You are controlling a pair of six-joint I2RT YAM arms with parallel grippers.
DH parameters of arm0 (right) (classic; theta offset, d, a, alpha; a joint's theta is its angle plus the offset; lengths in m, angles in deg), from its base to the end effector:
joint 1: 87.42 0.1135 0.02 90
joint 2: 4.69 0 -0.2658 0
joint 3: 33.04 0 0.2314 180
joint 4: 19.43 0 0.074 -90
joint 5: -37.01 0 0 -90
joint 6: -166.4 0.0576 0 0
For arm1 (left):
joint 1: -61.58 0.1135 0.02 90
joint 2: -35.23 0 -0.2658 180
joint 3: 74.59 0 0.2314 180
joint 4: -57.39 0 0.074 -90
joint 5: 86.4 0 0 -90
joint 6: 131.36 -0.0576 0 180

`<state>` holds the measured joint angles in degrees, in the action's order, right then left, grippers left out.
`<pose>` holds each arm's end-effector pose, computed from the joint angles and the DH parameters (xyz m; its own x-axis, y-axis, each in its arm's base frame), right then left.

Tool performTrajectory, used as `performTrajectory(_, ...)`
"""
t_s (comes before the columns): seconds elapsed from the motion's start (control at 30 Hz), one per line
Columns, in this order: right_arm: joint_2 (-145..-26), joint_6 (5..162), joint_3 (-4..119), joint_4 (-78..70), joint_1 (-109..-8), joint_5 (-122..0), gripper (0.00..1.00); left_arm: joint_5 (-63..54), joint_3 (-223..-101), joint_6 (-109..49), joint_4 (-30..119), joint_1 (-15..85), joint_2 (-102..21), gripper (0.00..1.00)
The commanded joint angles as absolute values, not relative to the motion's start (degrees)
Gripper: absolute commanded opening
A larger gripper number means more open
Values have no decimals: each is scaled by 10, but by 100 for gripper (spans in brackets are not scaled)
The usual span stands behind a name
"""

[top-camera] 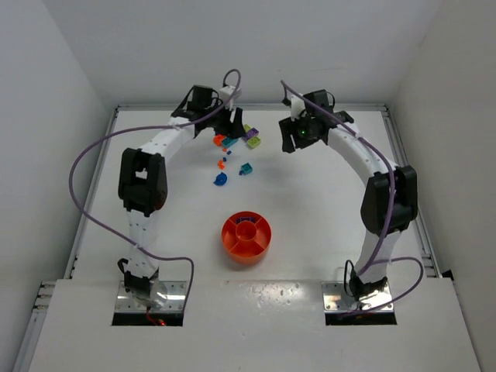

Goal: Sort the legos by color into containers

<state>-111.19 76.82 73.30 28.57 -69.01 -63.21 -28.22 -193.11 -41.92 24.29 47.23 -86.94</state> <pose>0.3896 0.1405 0.2703 -0.7100 -0.2287 -0.6661 -0.4179 0.8981 0.1371 0.4681 -0.1511 0.2502 -0.5736 0.1553 -0.8043 0.6255 0.7170 -0.3076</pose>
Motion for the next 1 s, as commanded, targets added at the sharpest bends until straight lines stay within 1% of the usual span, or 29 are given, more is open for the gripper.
performTrajectory(0.0, -1131, 812, 761, 277, -723, -631, 59, -245, -2012, -401, 250, 457, -919, 70)
performTrajectory(0.03, -1131, 812, 761, 277, -729, -631, 59, -245, -2028, -391, 250, 457, -933, 70)
performTrajectory(0.07, -1131, 812, 761, 277, -729, -640, 59, -245, -2045, -382, 250, 452, -947, 66)
performTrajectory(0.1, -1136, 812, 761, 277, -738, -646, 59, -257, -2062, -374, 250, 451, -962, 64)
performTrajectory(0.13, -1136, 812, 761, 282, -746, -651, 59, -265, -2091, -354, 259, 451, -990, 63)
performTrajectory(0.2, -1136, 812, 761, 282, -752, -660, 59, -286, -2114, -333, 291, 451, -1015, 62)
performTrajectory(0.23, -1136, 812, 761, 282, -758, -667, 59, -294, -2123, -327, 302, 451, -1027, 60)
performTrajectory(0.33, -1136, 812, 761, 282, -769, -673, 59, -288, -2176, -321, 329, 431, -1069, 60)
performTrajectory(0.6, -1117, 812, 739, 282, -792, -696, 59, -250, -2190, -327, 411, 407, -1114, 71)
performTrajectory(0.8, -1093, 812, 705, 271, -803, -707, 59, -231, -2226, -327, 438, 407, -1150, 74)
performTrajectory(0.97, -1088, 812, 705, 265, -803, -717, 59, -209, -2239, -338, 432, 407, -1171, 79)
